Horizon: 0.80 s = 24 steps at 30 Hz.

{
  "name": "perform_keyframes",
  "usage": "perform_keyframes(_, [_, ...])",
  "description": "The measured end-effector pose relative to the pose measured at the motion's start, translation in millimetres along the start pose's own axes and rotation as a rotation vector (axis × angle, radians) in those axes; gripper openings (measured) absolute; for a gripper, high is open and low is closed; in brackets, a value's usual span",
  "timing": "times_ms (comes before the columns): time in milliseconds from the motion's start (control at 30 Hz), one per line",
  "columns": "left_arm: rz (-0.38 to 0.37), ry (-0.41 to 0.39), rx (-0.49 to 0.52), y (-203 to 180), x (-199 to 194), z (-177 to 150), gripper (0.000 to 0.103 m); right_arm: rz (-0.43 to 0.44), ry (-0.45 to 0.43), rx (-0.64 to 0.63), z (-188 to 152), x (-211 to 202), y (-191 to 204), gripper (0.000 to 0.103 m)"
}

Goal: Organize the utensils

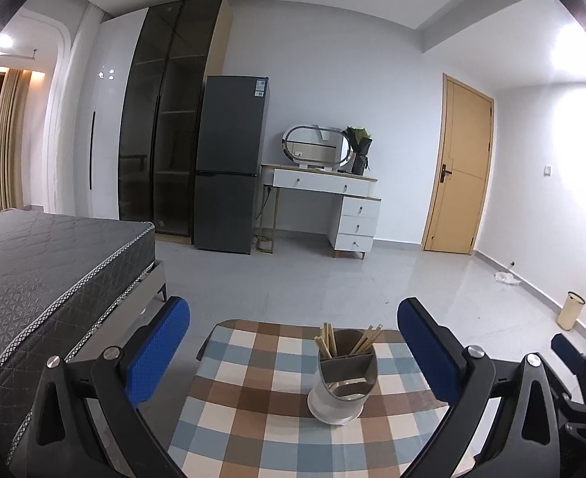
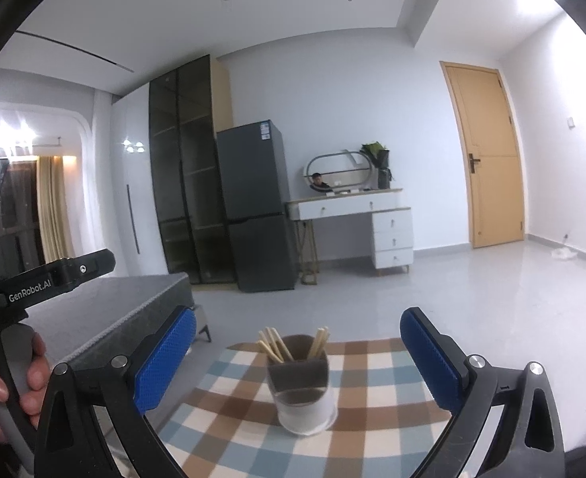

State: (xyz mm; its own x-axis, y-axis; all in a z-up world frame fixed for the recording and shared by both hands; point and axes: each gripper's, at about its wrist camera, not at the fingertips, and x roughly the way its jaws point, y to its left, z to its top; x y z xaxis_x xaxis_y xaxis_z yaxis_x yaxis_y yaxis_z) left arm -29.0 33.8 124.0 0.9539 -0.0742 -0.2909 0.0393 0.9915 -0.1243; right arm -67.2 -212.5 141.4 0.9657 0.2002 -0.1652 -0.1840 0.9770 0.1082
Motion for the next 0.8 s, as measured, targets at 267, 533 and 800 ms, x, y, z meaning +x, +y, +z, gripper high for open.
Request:
perform_keyframes(267, [0.023, 0.041, 0.017, 2.6, 21.8, -21.2, 0.102, -0.009, 0.020, -0.012, -21.1, 11.6, -7.5, 0.103])
perform_keyframes(533, [0.019, 0.075, 0.021, 6.8, 44.0, -34.6, 0.102, -0.025, 0.073, -0.019, -43.8, 36.0, -13.1, 0.103])
perform_keyframes(800, [0.019, 0.100, 0.029, 7.5, 61.4, -49.4, 0.102, -0.023, 0.127, -0.046, -65.7, 50.7, -14.0, 0.103])
